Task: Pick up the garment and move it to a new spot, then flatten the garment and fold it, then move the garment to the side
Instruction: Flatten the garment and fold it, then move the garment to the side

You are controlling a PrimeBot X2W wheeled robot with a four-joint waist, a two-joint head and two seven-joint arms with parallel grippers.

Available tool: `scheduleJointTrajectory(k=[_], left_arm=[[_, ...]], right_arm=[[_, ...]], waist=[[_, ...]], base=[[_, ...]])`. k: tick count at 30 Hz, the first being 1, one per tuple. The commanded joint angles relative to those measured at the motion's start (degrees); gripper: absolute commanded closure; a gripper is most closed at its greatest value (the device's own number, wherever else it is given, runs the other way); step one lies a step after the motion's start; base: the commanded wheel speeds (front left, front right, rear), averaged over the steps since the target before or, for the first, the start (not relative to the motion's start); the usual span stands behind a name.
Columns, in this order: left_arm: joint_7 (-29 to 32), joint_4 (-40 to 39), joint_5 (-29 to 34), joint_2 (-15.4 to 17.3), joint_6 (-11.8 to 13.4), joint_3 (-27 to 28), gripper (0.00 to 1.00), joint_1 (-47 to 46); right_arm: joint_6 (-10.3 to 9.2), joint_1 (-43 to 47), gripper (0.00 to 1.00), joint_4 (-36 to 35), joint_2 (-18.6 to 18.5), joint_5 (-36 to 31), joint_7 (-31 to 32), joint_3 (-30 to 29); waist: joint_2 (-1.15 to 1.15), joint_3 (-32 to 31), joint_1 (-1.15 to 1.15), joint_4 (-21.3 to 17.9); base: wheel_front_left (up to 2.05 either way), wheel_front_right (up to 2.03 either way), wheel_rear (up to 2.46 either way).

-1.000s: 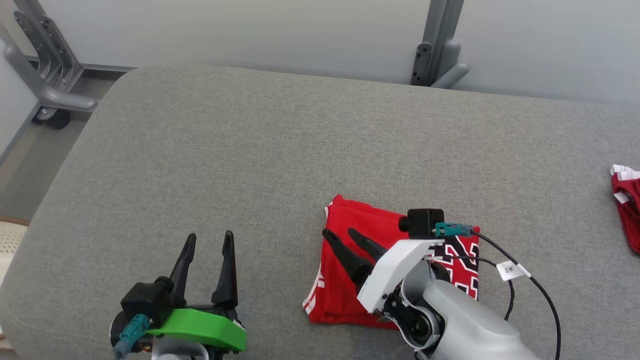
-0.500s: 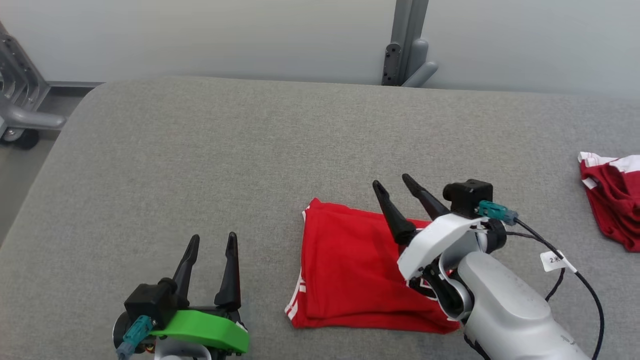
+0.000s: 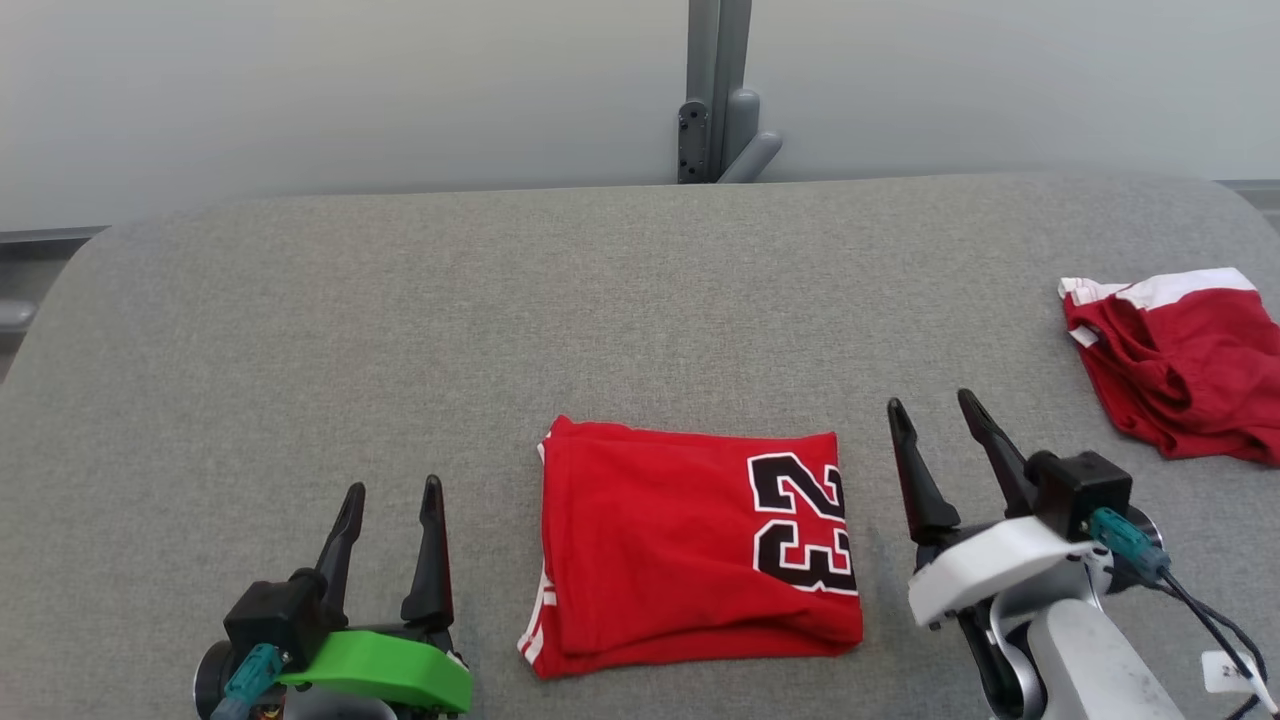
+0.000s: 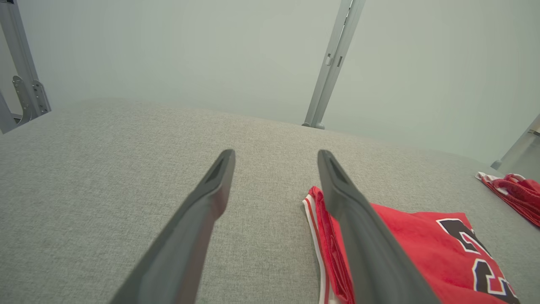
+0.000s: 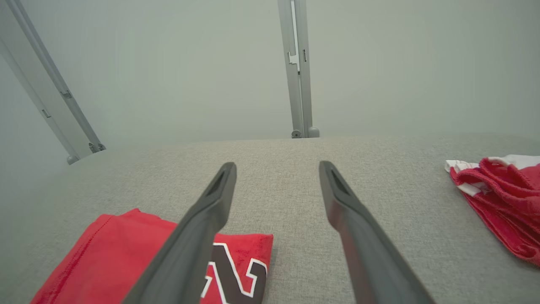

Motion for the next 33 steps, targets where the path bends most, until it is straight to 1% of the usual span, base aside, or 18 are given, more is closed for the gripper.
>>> scheduleJointTrajectory(k=[1,10,15,29,33], left_arm=[[0.02,-0.22,0.72,0.48,0.25,0.47,0.0,0.66],[0.02,-0.48,0.97,0.48,0.69,3.33,0.0,2.67],[0.02,-0.37,1.22,0.28,0.4,4.08,0.0,3.3],[0.02,0.15,2.14,-0.02,-0.03,4.22,0.0,2.66],[0.02,0.03,2.38,-0.09,-0.07,4.15,0.0,2.48]], right_arm=[[-0.02,2.2,0.0,-1.29,0.23,-0.93,-0.12,-1.22],[-0.02,11.47,0.0,-10.64,1.25,-3.11,0.68,-6.87],[-0.02,13.95,0.0,-14.0,1.41,-1.81,1.75,-7.2],[-0.02,13.88,0.0,-15.55,1.43,-0.38,2.8,-7.78],[-0.02,12.6,0.0,-14.1,1.44,-0.46,5.18,-7.75]], waist=[[0.19,-0.45,0.0,-1.02],[0.19,-1.21,0.0,-2.18],[0.19,-1.39,0.0,-2.44],[0.19,-1.22,0.0,-1.51],[0.19,-0.91,0.0,-0.99]], base=[[0.0,0.0,0.0],[0.0,0.0,0.0],[0.0,0.0,0.0],[0.0,0.0,0.0],[0.0,0.0,0.0]])
